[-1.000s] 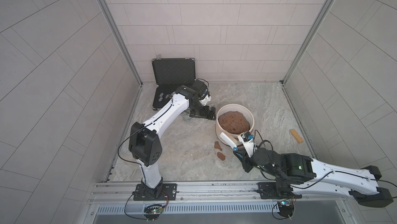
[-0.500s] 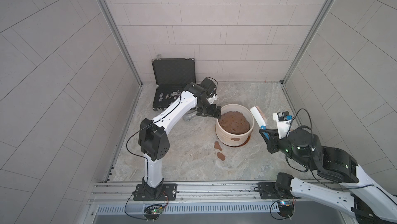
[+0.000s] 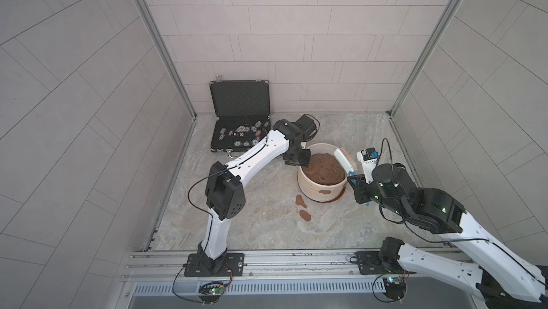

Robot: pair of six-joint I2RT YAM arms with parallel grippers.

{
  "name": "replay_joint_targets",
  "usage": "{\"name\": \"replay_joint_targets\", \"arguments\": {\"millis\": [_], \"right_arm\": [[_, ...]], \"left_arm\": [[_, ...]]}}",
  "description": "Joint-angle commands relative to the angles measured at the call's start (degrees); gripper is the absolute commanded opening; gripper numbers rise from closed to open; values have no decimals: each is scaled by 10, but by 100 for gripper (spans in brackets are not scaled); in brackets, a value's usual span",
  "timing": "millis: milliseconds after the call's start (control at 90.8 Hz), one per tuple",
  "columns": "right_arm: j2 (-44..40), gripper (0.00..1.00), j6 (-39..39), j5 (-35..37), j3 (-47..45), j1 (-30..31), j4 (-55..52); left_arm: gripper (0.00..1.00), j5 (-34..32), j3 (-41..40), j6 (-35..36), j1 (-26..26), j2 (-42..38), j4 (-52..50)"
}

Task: Scrub the dried mud off the ceramic pot
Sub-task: Rotate the pot on the tray.

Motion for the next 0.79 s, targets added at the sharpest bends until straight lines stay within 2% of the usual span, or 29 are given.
{"name": "replay_joint_targets", "arguments": {"millis": [0, 33, 209, 297, 440, 627, 782], "right_arm": [[-2, 0, -10, -27, -12, -16, 18], [-3, 0, -10, -33, -17, -20, 20], [-12, 0, -16, -58, -44, -49, 39], [-13, 0, -23, -82, -52, -65, 48], [-25, 0, -55, -146, -72, -75, 70], [-51, 0, -95, -235, -76, -75, 90], [-61, 0, -117, -264, -68, -75, 83]], "left_arm": [[32, -33, 23, 0, -1, 20, -33], [31, -38, 23, 5, -1, 22, -32], [6, -72, 45, 20, -2, 45, -40], [4, -105, 91, 36, -2, 63, -57], [4, -103, 143, 84, 4, 82, -63], [1, -29, 186, 205, 13, 112, -48], [1, 47, 245, 280, 20, 150, -61]]}}
